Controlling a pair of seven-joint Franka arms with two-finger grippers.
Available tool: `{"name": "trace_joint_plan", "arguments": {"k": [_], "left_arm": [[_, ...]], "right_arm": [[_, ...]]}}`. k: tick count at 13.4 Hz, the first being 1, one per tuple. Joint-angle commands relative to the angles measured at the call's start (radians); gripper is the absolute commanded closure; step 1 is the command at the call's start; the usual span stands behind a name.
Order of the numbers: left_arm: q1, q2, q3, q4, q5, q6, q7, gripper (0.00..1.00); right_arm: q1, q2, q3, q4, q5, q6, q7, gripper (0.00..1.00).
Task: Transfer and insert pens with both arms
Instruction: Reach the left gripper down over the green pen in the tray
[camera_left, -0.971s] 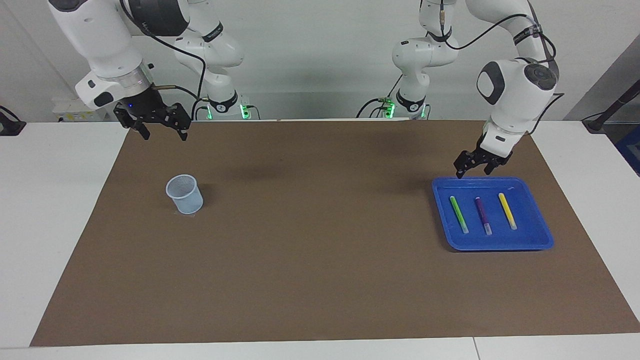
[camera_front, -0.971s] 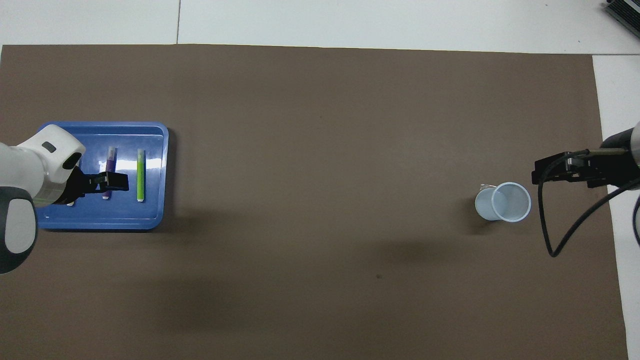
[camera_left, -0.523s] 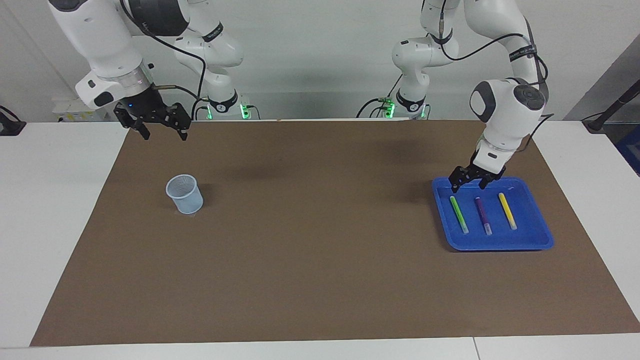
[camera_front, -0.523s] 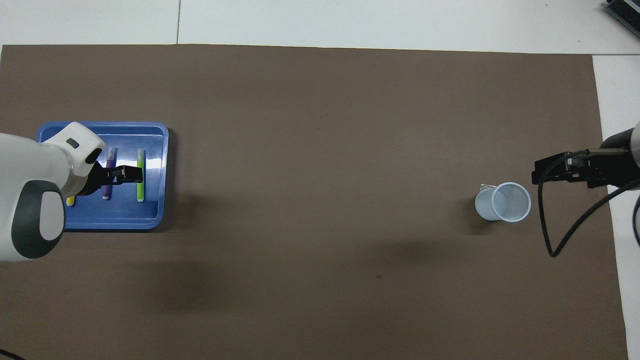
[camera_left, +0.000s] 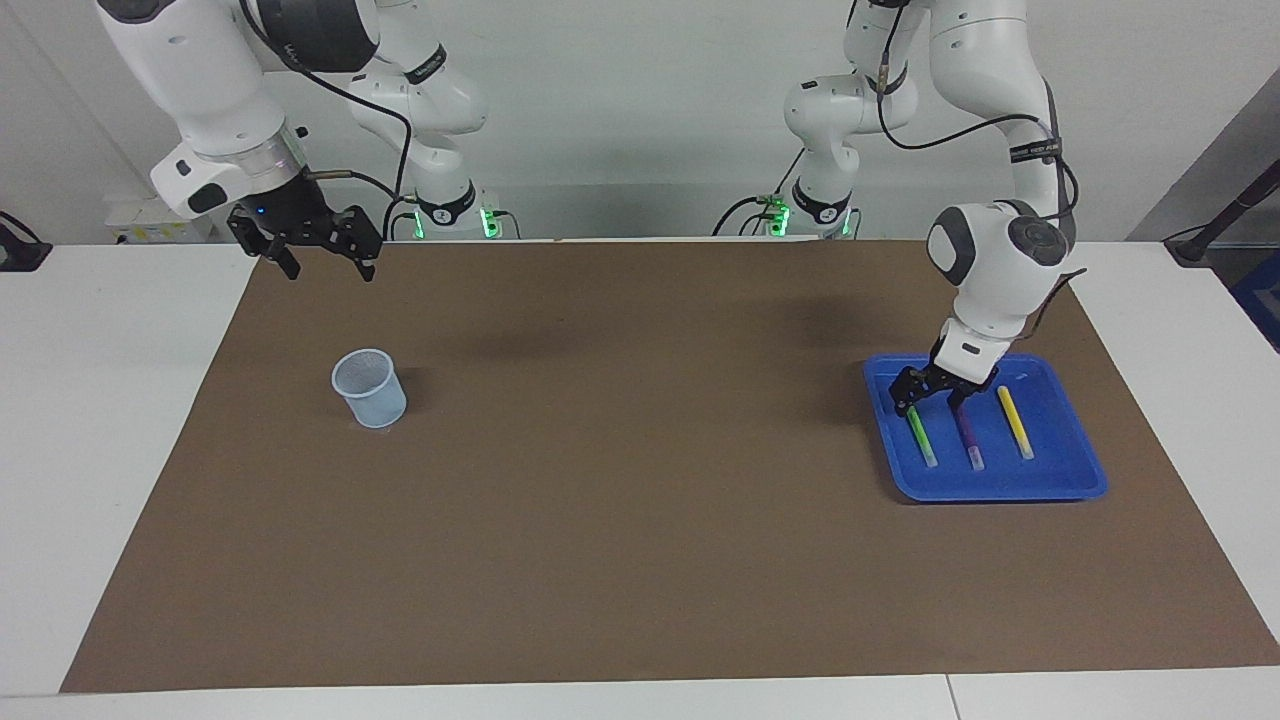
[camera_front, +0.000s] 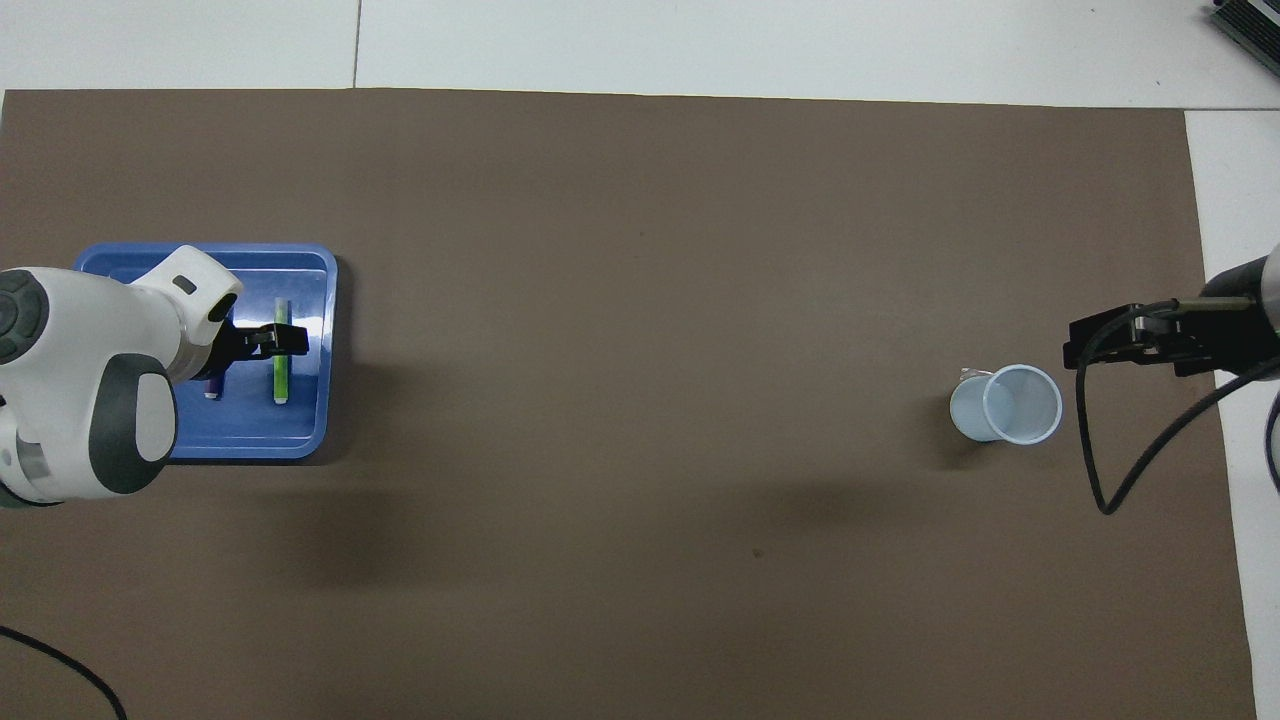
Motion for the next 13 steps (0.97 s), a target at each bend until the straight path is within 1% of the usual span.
{"name": "trace_joint_plan", "arguments": {"k": [1,5,9,12,13], "left_arm": [[-0.015,0.027,0.010,-0.002,-0.009,0.043,-0.003,0.01],[-0.015,0.069,0.010,-0.002,-0.009,0.100,-0.003,0.03],[-0.015,0.098,0.010,0.001,-0.009,0.141,-0.003,0.10],[-0.015,0.098,0.010,0.003,-0.009,0.143,-0.003,0.22],[-0.015,0.098,0.010,0.003,-0.009,0.143,-0.001,0.30]], "right_arm": [[-0.011,-0.016,0.002,-0.011,0.022,0.005,-0.017,0.00],[-0.011,-0.016,0.002,-0.011,0.022,0.005,-0.017,0.00],[-0.011,-0.016,0.002,-0.011,0.022,0.005,-0.017,0.00],[-0.011,-0.016,0.002,-0.011,0.022,0.005,-0.017,0.00],[-0.011,-0.016,0.002,-0.011,0.022,0.005,-0.017,0.00]]}}
